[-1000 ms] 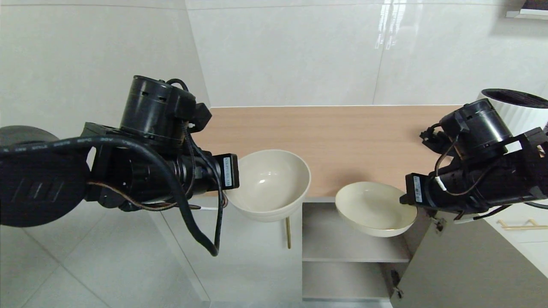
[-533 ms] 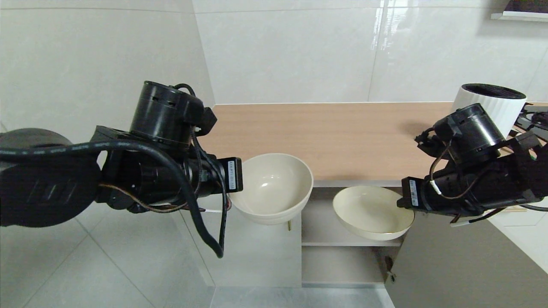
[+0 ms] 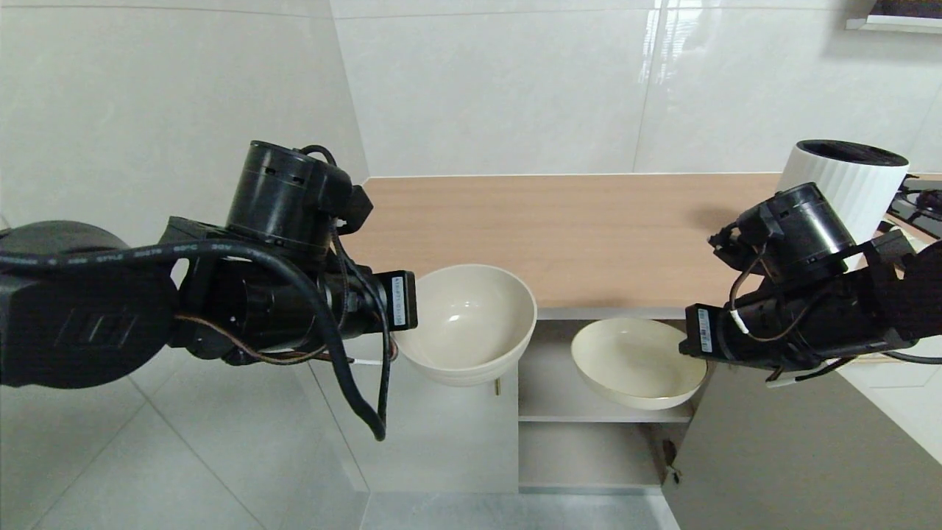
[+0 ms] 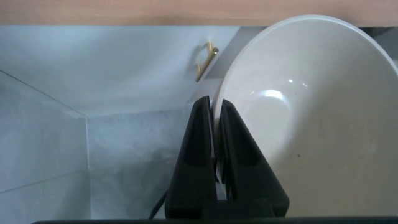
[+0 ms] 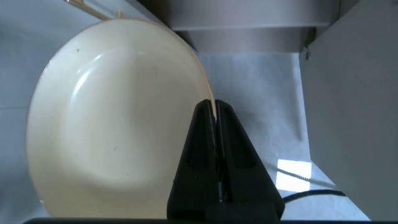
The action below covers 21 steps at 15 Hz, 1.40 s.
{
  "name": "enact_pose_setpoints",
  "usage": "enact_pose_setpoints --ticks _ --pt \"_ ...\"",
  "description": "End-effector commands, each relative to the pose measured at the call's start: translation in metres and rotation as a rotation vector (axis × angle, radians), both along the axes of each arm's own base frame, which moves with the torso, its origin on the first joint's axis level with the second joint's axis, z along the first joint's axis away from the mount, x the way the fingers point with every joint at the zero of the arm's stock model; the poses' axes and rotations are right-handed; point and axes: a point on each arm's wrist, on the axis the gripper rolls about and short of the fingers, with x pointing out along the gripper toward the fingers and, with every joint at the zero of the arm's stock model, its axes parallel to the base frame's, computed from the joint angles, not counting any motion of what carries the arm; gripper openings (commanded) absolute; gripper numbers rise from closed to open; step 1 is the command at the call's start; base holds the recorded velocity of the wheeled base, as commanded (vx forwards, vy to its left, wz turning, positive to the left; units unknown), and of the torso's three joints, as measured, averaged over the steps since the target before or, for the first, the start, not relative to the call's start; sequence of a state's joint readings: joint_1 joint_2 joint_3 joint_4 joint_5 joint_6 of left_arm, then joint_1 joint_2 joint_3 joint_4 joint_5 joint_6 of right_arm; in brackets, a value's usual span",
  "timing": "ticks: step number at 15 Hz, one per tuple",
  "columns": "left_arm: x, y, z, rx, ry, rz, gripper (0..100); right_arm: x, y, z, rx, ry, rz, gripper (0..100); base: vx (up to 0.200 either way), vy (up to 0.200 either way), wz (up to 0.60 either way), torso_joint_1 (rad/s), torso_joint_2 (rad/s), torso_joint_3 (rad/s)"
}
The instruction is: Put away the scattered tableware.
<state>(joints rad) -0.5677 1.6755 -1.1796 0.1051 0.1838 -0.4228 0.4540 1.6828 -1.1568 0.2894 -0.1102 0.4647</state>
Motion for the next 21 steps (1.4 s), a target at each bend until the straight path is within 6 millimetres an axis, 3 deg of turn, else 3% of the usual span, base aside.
enact_pose_setpoints --ticks 1,14,21 --pt "0.0 0.0 0.0 0.0 0.0 0.001 0 0.001 0.001 -0.002 -0.004 0.008 0.0 0 0.0 0.0 0.0 -0.163 0.35 0.188" --pt "0.0 0.0 0.0 0.0 0.0 0.002 0 0.009 0.003 -0.01 -0.017 -0.001 -0.018 0 0.0 0.0 0.0 -0.192 0.47 0.271" --pt "0.0 0.001 0.0 0.0 0.0 0.004 0 0.011 0.004 -0.013 -0.017 -0.001 -0.018 0 0.0 0.0 0.0 -0.107 0.34 0.219"
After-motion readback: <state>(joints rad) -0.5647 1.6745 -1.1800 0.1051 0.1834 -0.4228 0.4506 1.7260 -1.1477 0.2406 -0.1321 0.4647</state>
